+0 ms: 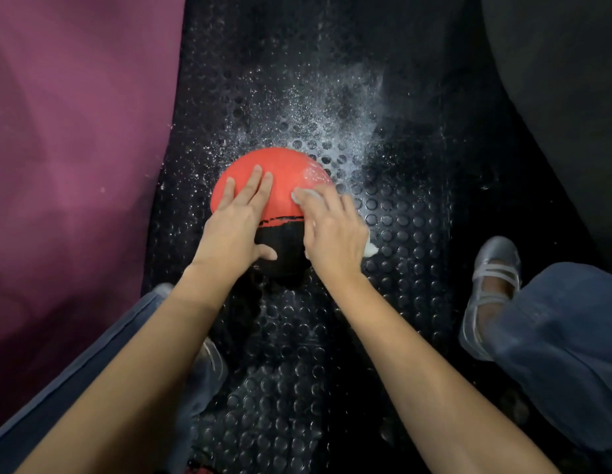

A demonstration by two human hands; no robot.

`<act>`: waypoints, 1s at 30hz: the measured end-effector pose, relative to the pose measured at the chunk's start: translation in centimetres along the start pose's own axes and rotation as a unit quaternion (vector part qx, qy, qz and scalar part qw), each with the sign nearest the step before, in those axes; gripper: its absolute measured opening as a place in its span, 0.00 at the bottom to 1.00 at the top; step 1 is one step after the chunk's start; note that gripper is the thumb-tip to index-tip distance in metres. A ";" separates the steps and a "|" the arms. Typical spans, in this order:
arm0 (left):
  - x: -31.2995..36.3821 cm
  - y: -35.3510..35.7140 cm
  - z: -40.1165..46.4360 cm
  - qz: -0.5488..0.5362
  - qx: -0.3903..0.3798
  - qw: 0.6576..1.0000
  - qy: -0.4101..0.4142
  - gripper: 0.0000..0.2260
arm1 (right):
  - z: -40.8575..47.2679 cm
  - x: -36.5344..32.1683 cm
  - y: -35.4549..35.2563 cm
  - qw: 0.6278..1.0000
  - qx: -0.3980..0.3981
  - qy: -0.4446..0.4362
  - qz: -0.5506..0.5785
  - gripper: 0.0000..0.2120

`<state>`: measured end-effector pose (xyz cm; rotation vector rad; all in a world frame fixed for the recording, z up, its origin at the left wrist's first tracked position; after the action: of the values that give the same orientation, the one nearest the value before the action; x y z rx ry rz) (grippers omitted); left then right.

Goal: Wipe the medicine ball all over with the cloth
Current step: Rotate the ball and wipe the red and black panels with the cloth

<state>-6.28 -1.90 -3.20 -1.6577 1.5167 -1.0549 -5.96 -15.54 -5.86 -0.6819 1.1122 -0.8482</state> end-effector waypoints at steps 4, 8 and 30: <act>0.0 0.0 0.2 -0.006 -0.001 1.000 -0.008 0.56 | -1.7 -1.5 0.3 0.999 -0.007 -0.022 -0.029 0.12; 0.2 0.1 -0.1 -0.009 0.005 1.000 -0.011 0.55 | 0.2 0.2 0.1 0.999 0.009 0.043 0.013 0.08; 0.6 0.0 0.5 -0.001 -0.007 1.000 -0.004 0.56 | 2.3 -0.2 -0.3 0.993 -0.100 0.065 0.000 0.09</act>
<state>-5.82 -2.51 -3.40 -1.6708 1.5220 -1.0393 -3.87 -15.45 -4.77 -0.8020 1.3266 -0.7963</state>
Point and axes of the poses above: each hand's wrist, its own z-axis towards the middle knuckle, its own y-axis out of the palm, x = y × z, the point moved 4 cm from there along z, towards the middle knuckle, and after that the axes turned 1 degree about z, right-handed, at the moved point
